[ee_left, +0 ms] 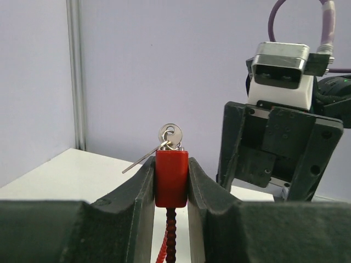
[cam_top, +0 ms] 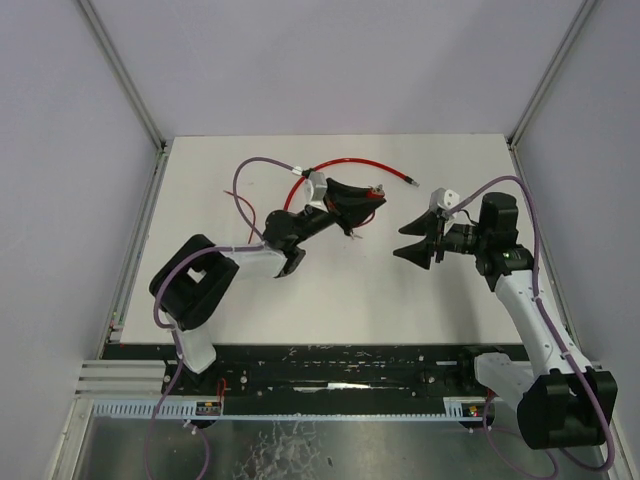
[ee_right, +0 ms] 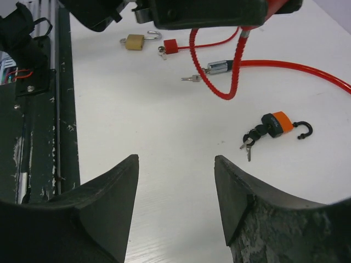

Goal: Lock with the key
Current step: Lock the lock.

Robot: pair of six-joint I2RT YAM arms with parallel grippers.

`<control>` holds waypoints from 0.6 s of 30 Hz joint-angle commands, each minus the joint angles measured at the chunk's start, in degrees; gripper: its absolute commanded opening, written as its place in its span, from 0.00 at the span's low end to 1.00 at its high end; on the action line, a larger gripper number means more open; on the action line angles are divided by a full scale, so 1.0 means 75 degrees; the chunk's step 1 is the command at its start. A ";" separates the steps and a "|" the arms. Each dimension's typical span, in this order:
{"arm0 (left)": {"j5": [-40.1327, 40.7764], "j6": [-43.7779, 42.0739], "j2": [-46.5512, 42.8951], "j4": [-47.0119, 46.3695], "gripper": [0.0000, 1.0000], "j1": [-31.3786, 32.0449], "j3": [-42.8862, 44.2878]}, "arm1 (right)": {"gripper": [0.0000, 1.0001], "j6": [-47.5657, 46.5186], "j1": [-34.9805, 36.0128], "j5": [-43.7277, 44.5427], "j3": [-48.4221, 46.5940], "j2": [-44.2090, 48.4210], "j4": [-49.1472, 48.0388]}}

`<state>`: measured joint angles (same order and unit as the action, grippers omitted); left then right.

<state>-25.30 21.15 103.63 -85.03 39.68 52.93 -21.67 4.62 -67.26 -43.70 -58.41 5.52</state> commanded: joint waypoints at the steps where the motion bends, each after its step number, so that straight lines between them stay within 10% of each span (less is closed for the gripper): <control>1: -0.0588 -0.0066 -0.0065 -0.0777 0.00 -0.0088 -0.0167 | 0.65 -0.0970 -0.0112 -0.0926 -0.0121 -0.0001 0.0837; 14: -0.1677 -0.0861 0.0030 -0.0891 0.00 0.0517 -0.0329 | 0.71 -0.2240 -0.0130 -0.1167 0.0420 0.0324 0.0452; 18: -0.2162 -0.2203 -0.0185 -0.0551 0.00 0.0712 -0.0587 | 0.69 -0.3672 -0.0494 -0.1043 -0.0606 0.0422 0.2907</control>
<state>-37.36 15.44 103.59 -87.05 43.90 50.33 -36.40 3.42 -73.43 -41.01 -57.10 12.32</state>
